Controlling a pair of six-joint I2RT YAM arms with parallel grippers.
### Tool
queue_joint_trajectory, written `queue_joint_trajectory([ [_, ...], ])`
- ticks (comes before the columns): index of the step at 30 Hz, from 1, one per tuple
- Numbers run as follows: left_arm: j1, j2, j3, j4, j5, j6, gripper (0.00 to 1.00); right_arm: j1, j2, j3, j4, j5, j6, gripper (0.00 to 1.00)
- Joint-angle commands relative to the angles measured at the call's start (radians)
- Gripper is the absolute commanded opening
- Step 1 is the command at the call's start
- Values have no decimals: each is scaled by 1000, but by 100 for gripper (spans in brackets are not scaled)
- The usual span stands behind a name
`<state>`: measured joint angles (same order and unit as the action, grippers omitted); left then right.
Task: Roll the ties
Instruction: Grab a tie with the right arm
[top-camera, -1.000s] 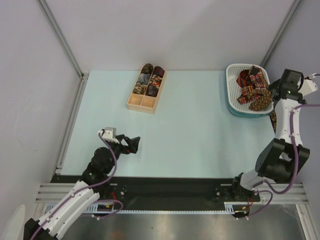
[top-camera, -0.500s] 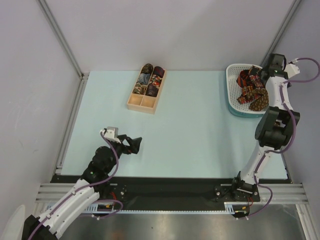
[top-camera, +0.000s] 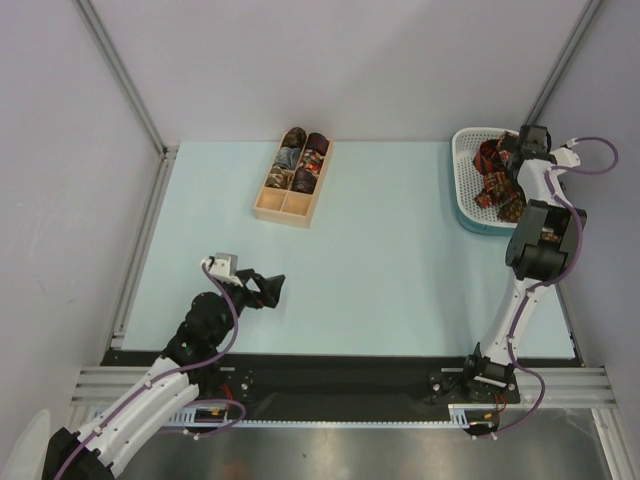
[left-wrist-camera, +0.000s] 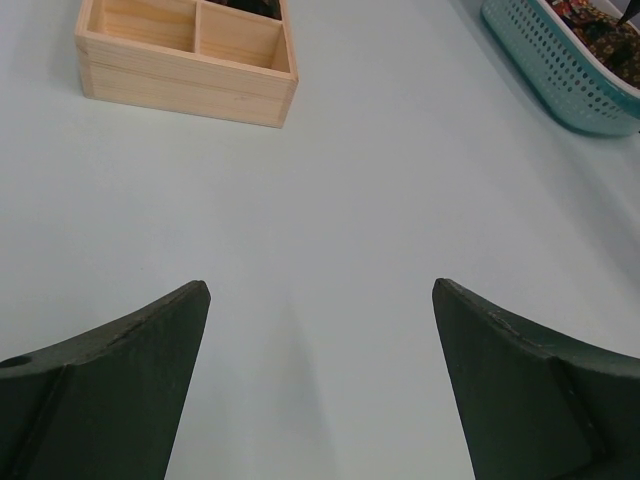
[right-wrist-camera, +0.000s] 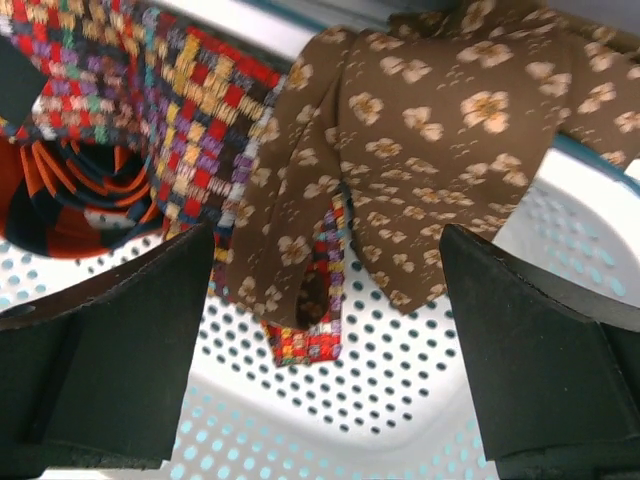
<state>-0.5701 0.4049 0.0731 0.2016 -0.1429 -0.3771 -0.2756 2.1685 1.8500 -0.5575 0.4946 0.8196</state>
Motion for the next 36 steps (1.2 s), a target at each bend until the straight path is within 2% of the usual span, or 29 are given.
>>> queue_joint_trajectory([
  [1,-7,-9,27,39,23,-13,100,-7,-18,-17,76,93,20,100],
  [13,-7,-14,25,42,32,-6,100,-14,74,25,157,194,-23,98],
  [16,-7,-5,27,45,35,-6,100,-8,112,80,122,220,-27,97],
  [19,-7,-5,28,45,37,-5,100,-4,123,87,146,255,-45,88],
  [20,-7,-5,28,44,39,-5,100,-2,122,86,159,268,-48,74],
  [21,-7,-6,27,45,40,-3,100,1,119,77,177,286,-77,66],
  [23,-7,-5,27,48,43,-5,100,9,120,77,208,321,-92,54],
  [24,-7,-2,27,50,45,-5,100,10,123,78,224,346,-121,53],
  [25,-7,2,27,51,46,-5,100,12,123,83,235,361,-132,46],
  [26,-7,3,28,51,51,-3,100,13,125,80,245,374,-140,21],
  [29,-7,14,28,58,62,-5,100,13,110,68,251,398,-146,0],
  [36,-8,20,30,64,74,-5,99,48,-1,-40,323,416,-163,0],
])
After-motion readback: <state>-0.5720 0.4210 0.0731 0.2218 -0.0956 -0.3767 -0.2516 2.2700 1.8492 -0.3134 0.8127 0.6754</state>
